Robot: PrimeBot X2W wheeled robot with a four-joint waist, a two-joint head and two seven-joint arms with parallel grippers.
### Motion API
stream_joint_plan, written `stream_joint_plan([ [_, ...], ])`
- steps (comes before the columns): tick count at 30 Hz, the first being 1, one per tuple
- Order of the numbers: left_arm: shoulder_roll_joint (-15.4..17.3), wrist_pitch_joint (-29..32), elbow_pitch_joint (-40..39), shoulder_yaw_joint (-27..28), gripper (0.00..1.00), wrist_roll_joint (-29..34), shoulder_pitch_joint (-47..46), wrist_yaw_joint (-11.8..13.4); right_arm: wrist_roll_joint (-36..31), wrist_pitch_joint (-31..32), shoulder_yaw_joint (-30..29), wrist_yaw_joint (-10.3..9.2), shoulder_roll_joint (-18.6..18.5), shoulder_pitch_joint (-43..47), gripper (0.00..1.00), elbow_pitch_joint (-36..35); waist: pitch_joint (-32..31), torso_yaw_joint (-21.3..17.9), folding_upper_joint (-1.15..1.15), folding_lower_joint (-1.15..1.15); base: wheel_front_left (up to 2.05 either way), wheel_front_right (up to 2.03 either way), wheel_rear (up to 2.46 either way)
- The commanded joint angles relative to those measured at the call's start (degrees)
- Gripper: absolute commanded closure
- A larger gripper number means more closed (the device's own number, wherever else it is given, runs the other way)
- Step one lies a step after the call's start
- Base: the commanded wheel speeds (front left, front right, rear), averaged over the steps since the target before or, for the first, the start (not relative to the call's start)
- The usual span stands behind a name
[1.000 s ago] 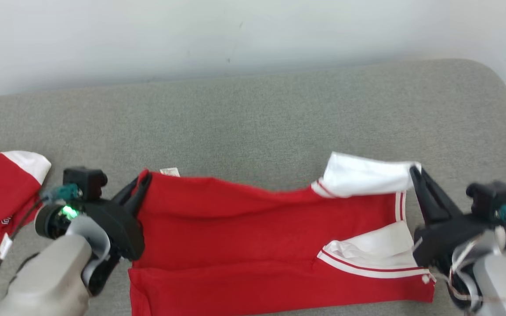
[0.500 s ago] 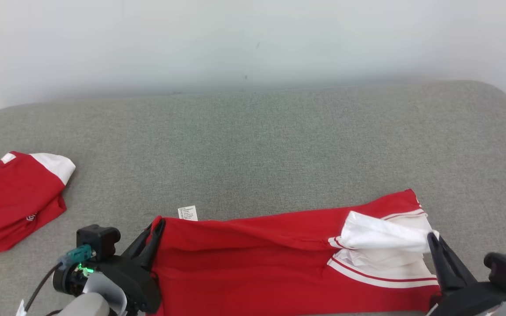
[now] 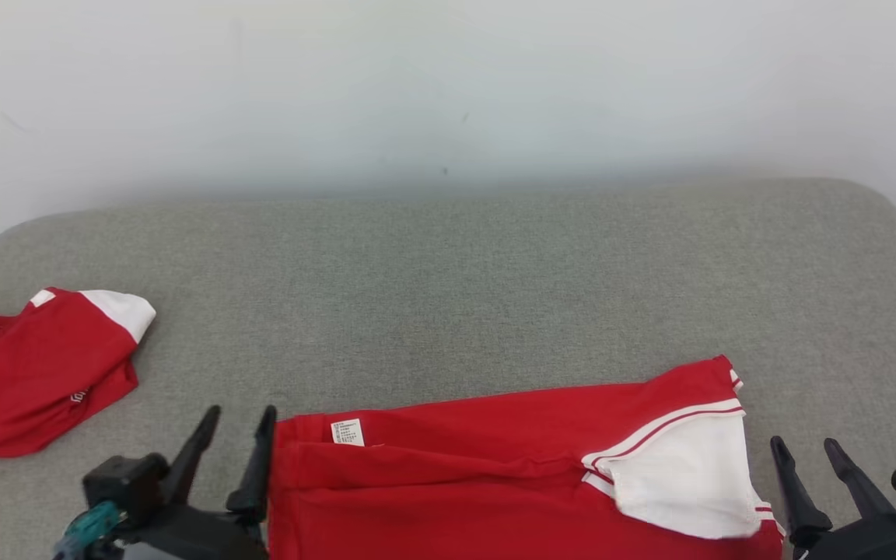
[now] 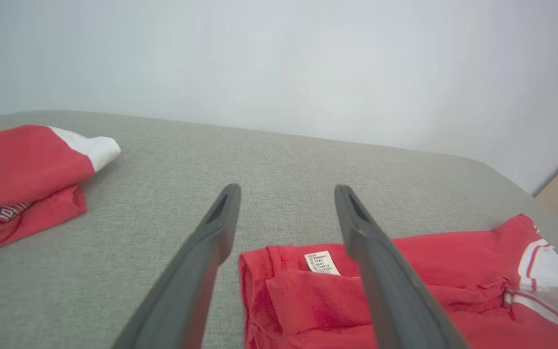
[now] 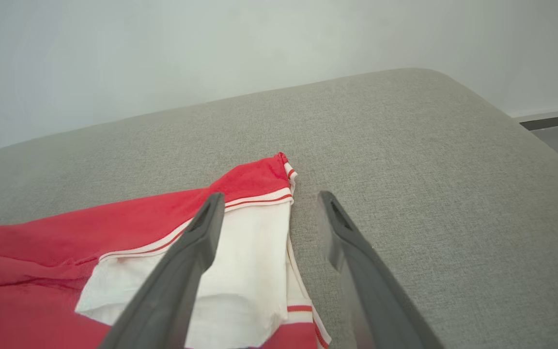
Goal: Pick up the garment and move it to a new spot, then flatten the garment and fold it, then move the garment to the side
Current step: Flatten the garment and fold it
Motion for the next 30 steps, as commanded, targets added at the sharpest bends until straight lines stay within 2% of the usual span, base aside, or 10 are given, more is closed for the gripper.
stream_joint_plan([
  [1, -0.42, -0.02, -1.30, 2.39, 0.00, 1.92, 1.69, 0.34, -0.39, 0.38, -0.28, -0.13, -0.59, -0.69, 0.00, 0.56, -0.43, 0.49, 0.01, 0.01, 0.00, 0.00, 0.00],
  [4, -2.44, -0.02, -5.01, 9.28, 0.00, 6.16, 5.34, 0.46, -1.05, 1.54, -0.42, -0.13, -1.35, -2.25, 0.00, 3.19, -0.59, 1.13, 0.01, 0.01, 0.00, 0.00, 0.00],
  [5, -4.09, -0.03, -6.94, 13.60, 0.00, 8.86, 8.19, 0.03, -1.49, 1.97, -0.35, -0.13, -1.77, -3.48, 0.00, 5.83, -0.58, 1.71, 0.01, 0.01, 0.00, 0.00, 0.00],
  [11, -8.22, -0.02, -9.36, 22.15, 0.00, 16.50, 13.89, -2.65, -4.02, 1.90, 0.70, -0.14, -2.73, -7.20, 0.00, 14.19, -0.09, 4.40, 0.01, 0.01, 0.00, 0.00, 0.00],
  [18, -12.22, -0.02, -9.87, 28.20, 0.00, 22.07, 15.54, -6.16, -4.88, 1.41, 1.00, -0.14, -3.34, -11.46, 0.00, 23.90, 2.13, 7.16, 0.01, 0.01, 0.00, 0.00, 0.00],
  [26, -14.72, -0.02, -10.14, 30.80, 0.00, 26.44, 14.34, -8.04, -3.66, 3.36, 3.70, -0.14, -4.10, -14.87, 0.00, 32.98, 3.11, 8.43, 0.01, 0.01, 0.00, 0.00, 0.00],
  [27, -14.87, -0.02, -10.15, 30.97, 0.00, 26.74, 14.32, -7.98, -3.04, 3.69, 4.35, -0.14, -3.85, -15.06, 0.51, 33.76, 3.06, 8.39, 0.01, 0.01, 0.00, 0.00, 0.00],
  [28, -14.95, -0.02, -10.14, 31.12, 0.00, 27.10, 14.31, -8.09, -2.58, 4.20, 5.09, -0.14, -3.74, -15.20, 0.84, 34.45, 2.95, 8.31, 0.01, 0.01, 0.00, 0.00, 0.00],
  [29, -15.03, -0.02, -10.01, 31.24, 0.00, 27.37, 14.42, -8.23, -1.94, 4.58, 5.76, -0.14, -3.78, -15.22, 1.00, 35.16, 2.76, 8.20, 0.01, 0.01, 0.00, 0.00, 0.00],
  [30, -15.15, -0.02, -9.97, 31.47, 0.00, 27.56, 14.59, -8.33, -1.30, 4.94, 6.38, -0.14, -3.82, -15.35, 1.00, 35.70, 2.51, 7.97, 0.01, 0.01, 0.00, 0.00, 0.00],
])
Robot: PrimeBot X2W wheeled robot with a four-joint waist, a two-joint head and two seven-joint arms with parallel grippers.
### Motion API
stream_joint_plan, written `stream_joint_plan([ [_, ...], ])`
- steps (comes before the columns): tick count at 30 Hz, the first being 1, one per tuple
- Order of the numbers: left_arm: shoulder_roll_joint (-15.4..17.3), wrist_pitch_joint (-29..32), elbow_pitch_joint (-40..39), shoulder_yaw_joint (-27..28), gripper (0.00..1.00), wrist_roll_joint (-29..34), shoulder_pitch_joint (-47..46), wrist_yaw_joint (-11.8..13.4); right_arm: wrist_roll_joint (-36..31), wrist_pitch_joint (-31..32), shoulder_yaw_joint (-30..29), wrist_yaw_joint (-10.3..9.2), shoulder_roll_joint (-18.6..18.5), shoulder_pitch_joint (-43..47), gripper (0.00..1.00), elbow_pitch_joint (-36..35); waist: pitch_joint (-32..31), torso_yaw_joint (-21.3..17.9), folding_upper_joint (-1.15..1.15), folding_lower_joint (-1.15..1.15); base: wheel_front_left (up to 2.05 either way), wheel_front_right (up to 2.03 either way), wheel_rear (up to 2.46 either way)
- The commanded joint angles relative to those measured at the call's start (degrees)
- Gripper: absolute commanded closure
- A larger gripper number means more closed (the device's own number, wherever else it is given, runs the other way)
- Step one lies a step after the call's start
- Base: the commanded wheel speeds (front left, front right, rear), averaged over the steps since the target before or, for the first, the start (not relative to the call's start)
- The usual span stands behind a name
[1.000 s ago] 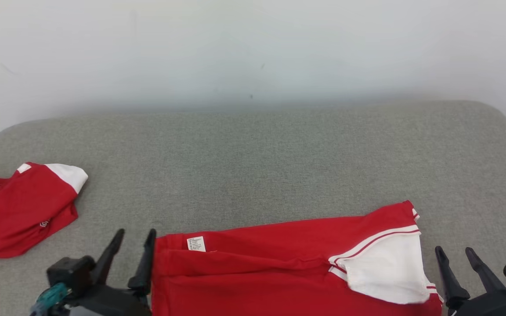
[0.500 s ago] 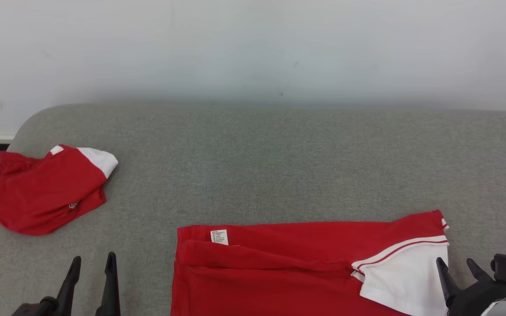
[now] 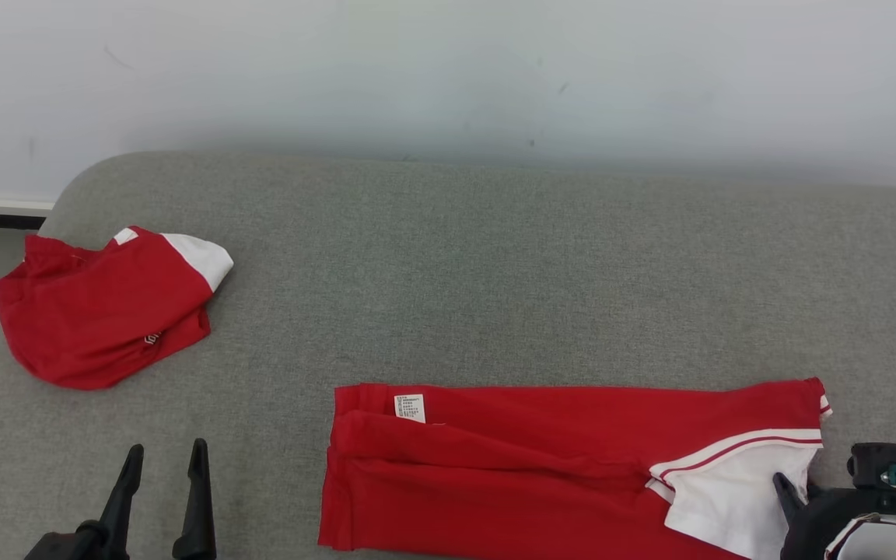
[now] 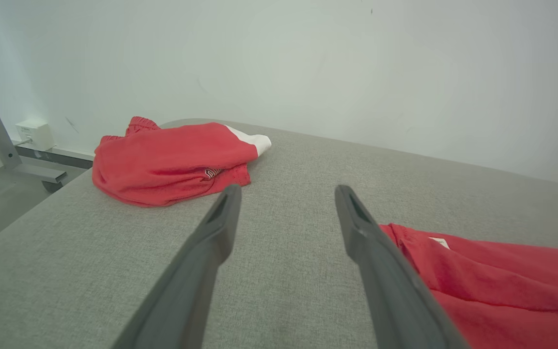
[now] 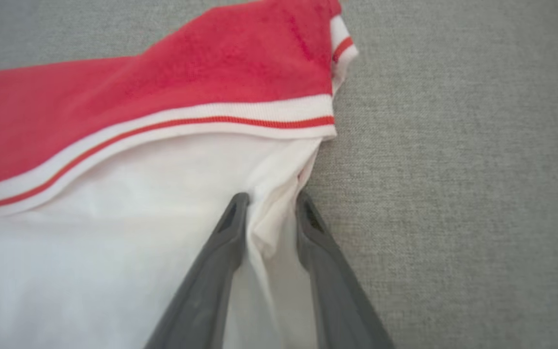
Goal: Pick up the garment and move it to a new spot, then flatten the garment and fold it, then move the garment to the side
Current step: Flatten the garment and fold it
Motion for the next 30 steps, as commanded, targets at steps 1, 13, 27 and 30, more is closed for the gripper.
stream_joint_plan([
  [1, -0.22, -0.01, 0.00, 0.40, 0.00, 0.72, 0.09, -0.25, 1.02, 1.04, 1.28, -0.14, 0.06, 0.80, 1.00, 1.66, -0.55, -0.53, 0.00, 0.00, 0.00, 0.00, 0.00],
  [13, -0.67, -0.01, 0.21, -0.99, 0.00, 2.16, 1.79, -0.30, 4.29, -2.39, -3.73, -0.15, -10.12, -0.07, 1.00, 5.28, -3.60, -2.69, 0.00, 0.00, 0.00, 0.00, 0.00],
  [27, -0.72, -0.01, 0.87, -0.42, 0.00, 2.28, 3.56, -0.32, 9.19, -0.56, 1.63, -0.14, -6.04, 3.15, 1.00, -11.35, -6.17, -6.08, 0.00, 0.00, 0.00, 0.00, 0.00],
  [30, -0.85, -0.01, 1.16, -0.62, 0.00, 2.29, 3.76, -0.32, 10.17, 1.05, 3.15, -0.14, -3.91, 4.81, 1.00, -18.07, -6.53, -6.34, 0.00, 0.00, 0.00, 0.00, 0.00],
])
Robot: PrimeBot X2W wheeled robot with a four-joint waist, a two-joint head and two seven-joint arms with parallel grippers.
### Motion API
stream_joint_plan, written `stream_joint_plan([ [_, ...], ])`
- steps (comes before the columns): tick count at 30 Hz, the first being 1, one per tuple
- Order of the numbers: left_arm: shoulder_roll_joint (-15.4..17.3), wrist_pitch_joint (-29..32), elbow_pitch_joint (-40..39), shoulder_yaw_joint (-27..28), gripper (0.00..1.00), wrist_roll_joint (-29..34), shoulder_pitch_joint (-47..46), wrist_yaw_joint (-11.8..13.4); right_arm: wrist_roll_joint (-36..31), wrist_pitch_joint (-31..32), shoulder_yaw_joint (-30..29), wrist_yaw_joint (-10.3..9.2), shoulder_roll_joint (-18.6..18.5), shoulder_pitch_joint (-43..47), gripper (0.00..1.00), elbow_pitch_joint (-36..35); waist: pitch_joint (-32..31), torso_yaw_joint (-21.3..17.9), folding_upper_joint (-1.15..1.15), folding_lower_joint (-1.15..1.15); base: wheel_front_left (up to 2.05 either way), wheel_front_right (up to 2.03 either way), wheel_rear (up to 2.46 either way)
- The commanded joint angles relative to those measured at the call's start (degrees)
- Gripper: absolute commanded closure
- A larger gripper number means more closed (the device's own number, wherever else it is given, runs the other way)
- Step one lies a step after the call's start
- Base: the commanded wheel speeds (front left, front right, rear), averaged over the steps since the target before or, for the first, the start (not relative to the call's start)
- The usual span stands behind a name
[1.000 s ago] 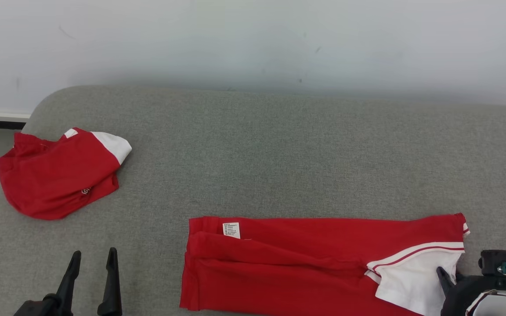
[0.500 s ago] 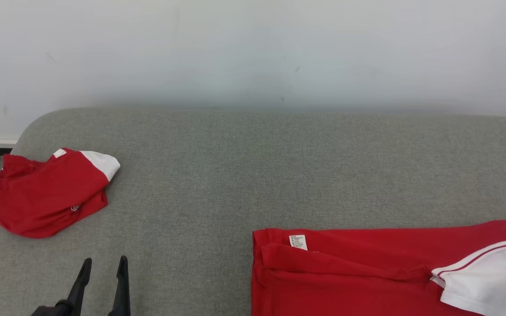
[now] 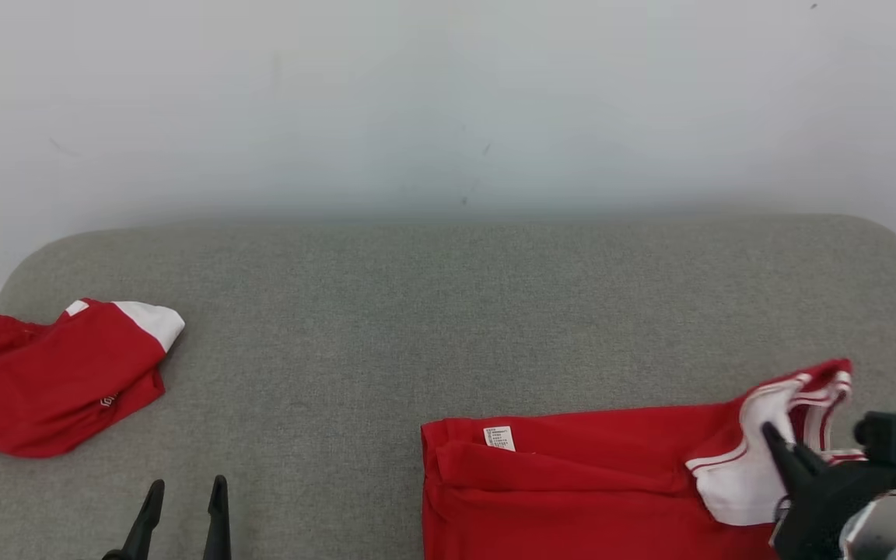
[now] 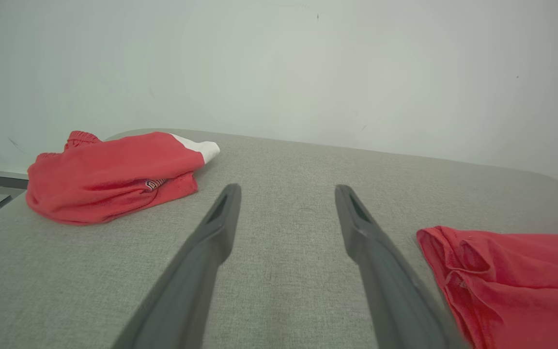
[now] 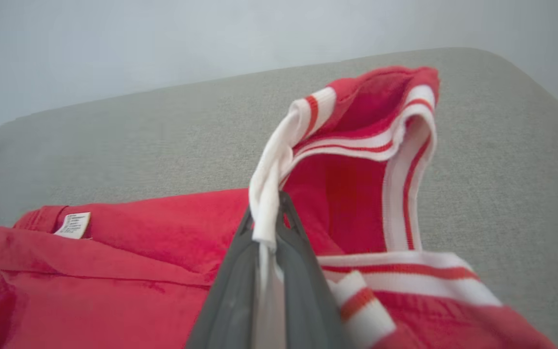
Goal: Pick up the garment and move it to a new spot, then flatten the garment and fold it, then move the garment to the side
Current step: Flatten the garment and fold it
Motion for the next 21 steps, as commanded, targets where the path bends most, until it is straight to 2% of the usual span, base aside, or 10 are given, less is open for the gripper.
stream_joint_plan([
  [1, -0.12, -0.01, 0.18, 0.00, 0.00, 0.19, 0.59, 0.10, 0.16, 0.52, 0.42, -0.16, 0.61, 0.87, 1.00, -1.63, -0.26, -0.09, 0.00, 0.00, 0.00, 0.00, 0.00],
  [5, -0.31, -0.01, 0.54, -0.64, 0.00, -0.13, -0.03, 0.10, -0.20, 2.98, 2.70, -0.15, 3.59, 2.60, 1.00, -8.32, -0.36, 0.49, 0.00, 0.00, 0.00, 0.00, 0.00],
  [9, -0.53, -0.01, 0.97, -1.05, 0.00, -0.42, -0.60, 0.10, -0.76, 4.39, 5.17, -0.15, 7.08, 3.24, 1.00, -11.83, -0.30, 1.72, 0.00, 0.00, 0.00, 0.00, 0.00],
  [16, -0.61, -0.01, 1.66, -1.80, 0.00, -0.80, -1.44, 0.09, -2.02, 3.99, 9.28, -0.15, 13.13, 0.69, 1.00, -10.39, -0.08, 4.22, 0.00, 0.00, 0.00, 0.00, 0.00],
  [21, -0.65, -0.01, 2.23, -2.62, 0.00, -1.02, -2.40, 0.09, -1.61, 2.82, 12.83, -0.15, 15.95, -0.64, 1.00, -7.35, 0.19, 6.34, 0.00, 0.00, 0.00, 0.00, 0.00],
])
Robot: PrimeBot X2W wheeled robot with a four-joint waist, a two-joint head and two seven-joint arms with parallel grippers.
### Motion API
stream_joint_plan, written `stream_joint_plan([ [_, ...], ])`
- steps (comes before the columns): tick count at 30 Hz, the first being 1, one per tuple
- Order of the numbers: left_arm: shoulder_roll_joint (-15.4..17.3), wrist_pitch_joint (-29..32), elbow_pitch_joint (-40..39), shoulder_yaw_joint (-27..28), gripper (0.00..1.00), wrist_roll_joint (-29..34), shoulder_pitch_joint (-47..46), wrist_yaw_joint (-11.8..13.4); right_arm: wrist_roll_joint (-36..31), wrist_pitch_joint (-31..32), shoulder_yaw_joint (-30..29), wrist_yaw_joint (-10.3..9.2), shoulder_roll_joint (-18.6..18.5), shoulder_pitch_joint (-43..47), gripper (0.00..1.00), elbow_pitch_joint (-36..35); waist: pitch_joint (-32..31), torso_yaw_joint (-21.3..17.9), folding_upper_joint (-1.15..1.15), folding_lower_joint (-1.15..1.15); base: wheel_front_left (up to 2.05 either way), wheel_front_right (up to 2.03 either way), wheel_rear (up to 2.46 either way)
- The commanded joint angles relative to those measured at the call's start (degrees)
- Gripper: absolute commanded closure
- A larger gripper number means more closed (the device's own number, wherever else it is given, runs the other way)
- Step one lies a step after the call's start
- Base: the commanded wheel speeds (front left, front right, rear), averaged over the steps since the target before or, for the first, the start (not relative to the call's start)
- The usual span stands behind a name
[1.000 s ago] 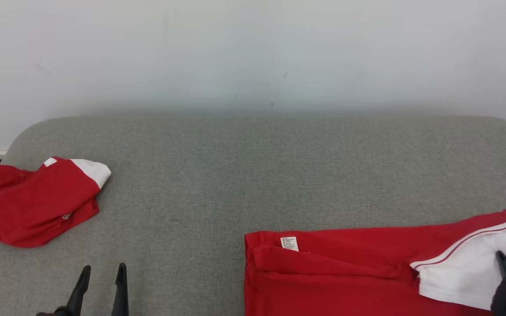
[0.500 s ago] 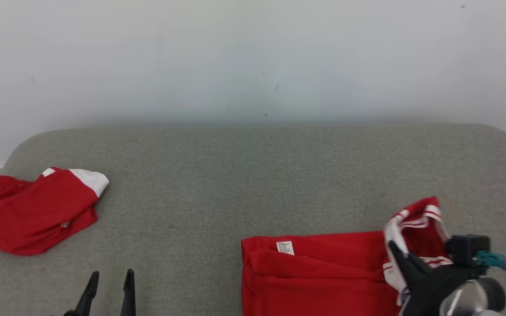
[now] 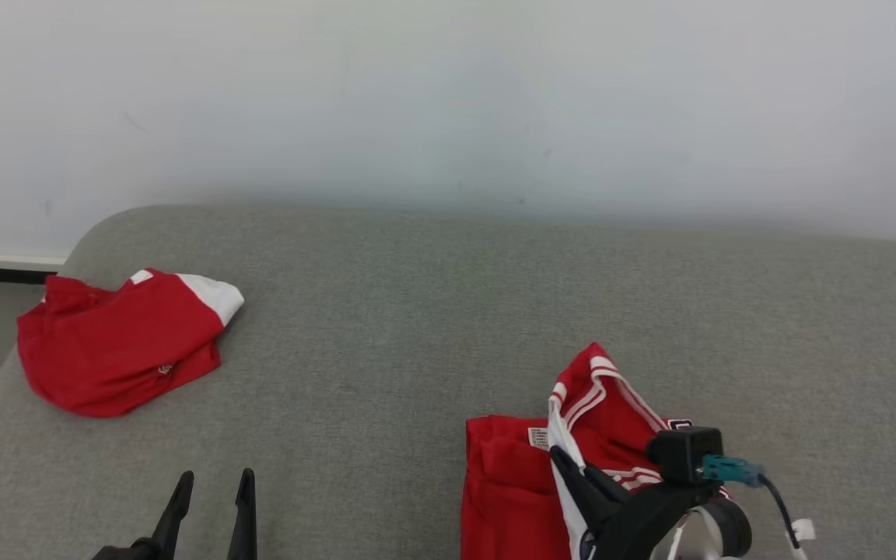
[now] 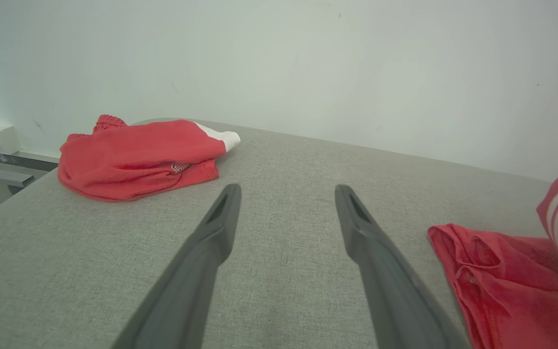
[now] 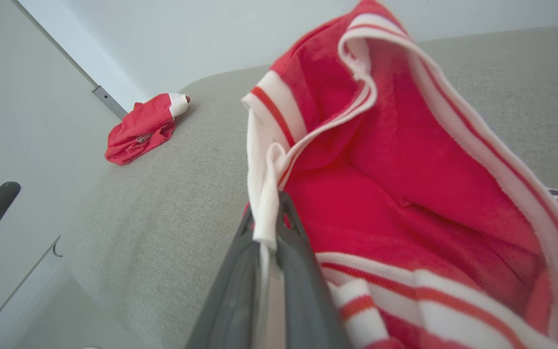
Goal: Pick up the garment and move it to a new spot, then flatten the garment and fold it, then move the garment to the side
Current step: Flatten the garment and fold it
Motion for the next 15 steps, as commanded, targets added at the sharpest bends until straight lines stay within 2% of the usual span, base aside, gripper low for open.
stream_joint_plan([
  [1, -0.02, -0.01, 0.25, -0.09, 0.00, -0.57, -0.82, 0.09, 0.05, -1.07, 1.23, -0.14, 0.89, -0.85, 1.00, 1.51, 0.33, 1.64, 0.00, 0.00, 0.00, 0.00, 0.00],
  [5, -0.07, -0.01, 0.64, -0.67, 0.00, -0.76, -1.34, 0.09, 0.01, -2.73, 2.71, -0.14, 1.88, -2.04, 1.00, 5.23, 0.63, 2.74, 0.00, 0.00, 0.00, 0.00, 0.00],
  [6, -0.06, -0.01, 0.75, -0.71, 0.00, -0.74, -1.45, 0.09, -0.06, -3.61, 2.92, -0.14, 2.03, -2.53, 0.93, 5.82, 0.65, 2.86, 0.00, 0.00, 0.00, 0.00, 0.00],
  [7, -0.06, -0.01, 0.75, -0.71, 0.00, -0.74, -1.45, 0.09, -0.06, -3.61, 2.92, -0.14, 2.03, -2.53, 0.93, 5.82, 0.65, 2.86, 0.00, 0.00, 0.00, 0.00, 0.00],
  [8, -0.05, -0.01, 0.84, -0.69, 0.00, -0.77, -1.51, 0.09, -0.21, -4.36, 3.46, -0.14, 2.18, -3.03, 0.02, 6.21, 0.66, 2.93, 0.00, 0.00, 0.00, 0.00, 0.00],
  [15, 0.37, -0.01, 1.14, -0.23, 0.00, -0.70, -0.94, 0.09, -1.02, -11.24, 3.23, -0.14, 0.35, -4.88, 0.00, 4.34, 0.06, 1.30, 0.00, 0.00, 0.00, 0.00, 0.00],
])
